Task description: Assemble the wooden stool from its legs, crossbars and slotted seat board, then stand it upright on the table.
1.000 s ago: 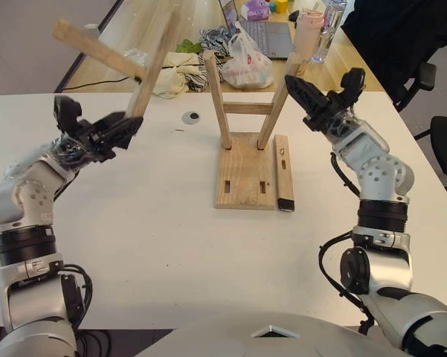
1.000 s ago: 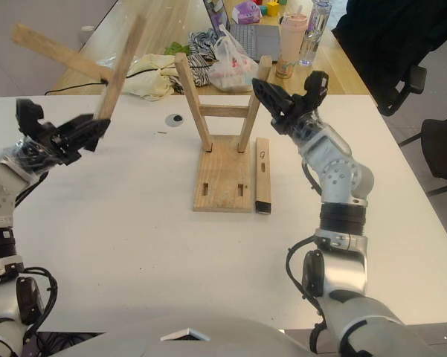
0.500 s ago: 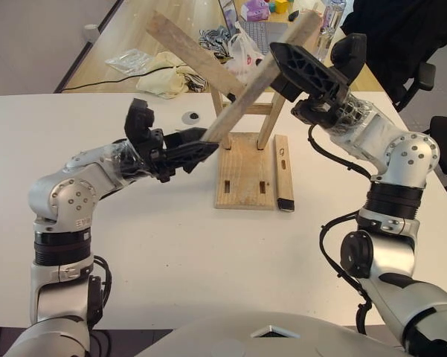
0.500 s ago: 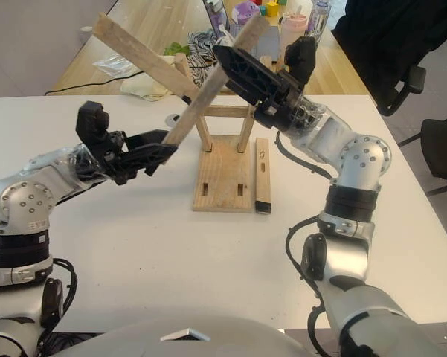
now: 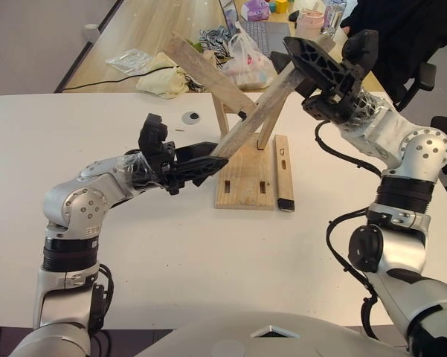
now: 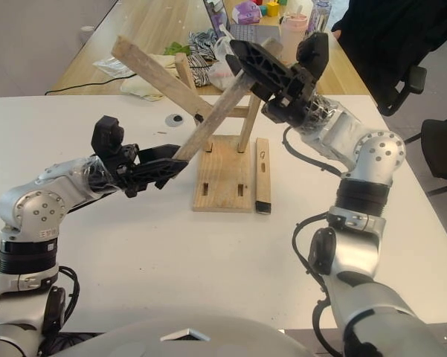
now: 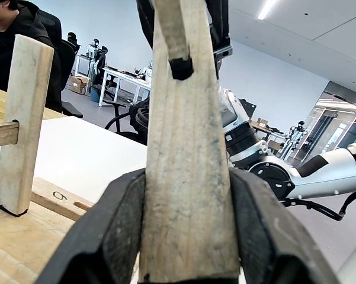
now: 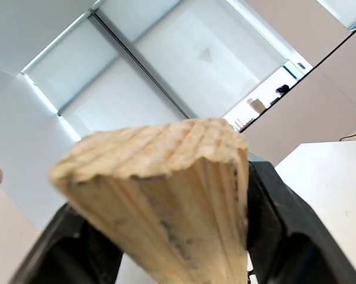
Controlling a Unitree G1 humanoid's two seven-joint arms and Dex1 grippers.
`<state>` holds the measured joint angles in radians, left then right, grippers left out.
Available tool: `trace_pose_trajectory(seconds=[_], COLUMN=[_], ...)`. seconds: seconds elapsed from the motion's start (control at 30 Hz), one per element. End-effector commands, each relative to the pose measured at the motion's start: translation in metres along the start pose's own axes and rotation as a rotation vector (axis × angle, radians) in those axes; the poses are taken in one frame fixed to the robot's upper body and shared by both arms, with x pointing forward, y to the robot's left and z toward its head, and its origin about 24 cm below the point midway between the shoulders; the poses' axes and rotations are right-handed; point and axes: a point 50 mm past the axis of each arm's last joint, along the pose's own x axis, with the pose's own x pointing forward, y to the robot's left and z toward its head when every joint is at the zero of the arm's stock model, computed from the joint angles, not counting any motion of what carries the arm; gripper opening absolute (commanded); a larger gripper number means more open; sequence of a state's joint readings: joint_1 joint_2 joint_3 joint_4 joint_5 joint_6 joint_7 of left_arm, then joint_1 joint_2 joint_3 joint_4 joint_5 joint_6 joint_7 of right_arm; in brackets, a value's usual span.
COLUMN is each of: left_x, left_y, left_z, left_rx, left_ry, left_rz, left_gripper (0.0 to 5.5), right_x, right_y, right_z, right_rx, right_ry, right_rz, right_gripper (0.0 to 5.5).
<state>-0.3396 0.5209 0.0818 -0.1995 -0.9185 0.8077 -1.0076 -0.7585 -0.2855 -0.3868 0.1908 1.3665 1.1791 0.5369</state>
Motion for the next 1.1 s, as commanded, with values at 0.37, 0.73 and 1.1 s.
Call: trace_pose_trajectory(seconds=[0.37,0.73,1.1], left_x=[-0.02,-0.024,-0.021], left_y=[0.016,0.027,0.031], left_z=[-0.016,-0.029,-0.035], left_rx=[-0.007,-0.018,-0.023], left_ry=[0.074,0.125,0.114], left_rz=[0.199,0.261,0.29], left_gripper=[3.4,3.4,3.4], right_x=[-0.04,-0.074,-0.071], right_y=[-0.026,-0.047,-0.035], right_z=[0.033,0.012,0.024], right_rx=[-0.449,-0.596,-0.628], right_ry=[0.023,0.239,0.303], right_rz=[-0.24,-0.283,-0.262], right_gripper=[2.09,2.08,2.06])
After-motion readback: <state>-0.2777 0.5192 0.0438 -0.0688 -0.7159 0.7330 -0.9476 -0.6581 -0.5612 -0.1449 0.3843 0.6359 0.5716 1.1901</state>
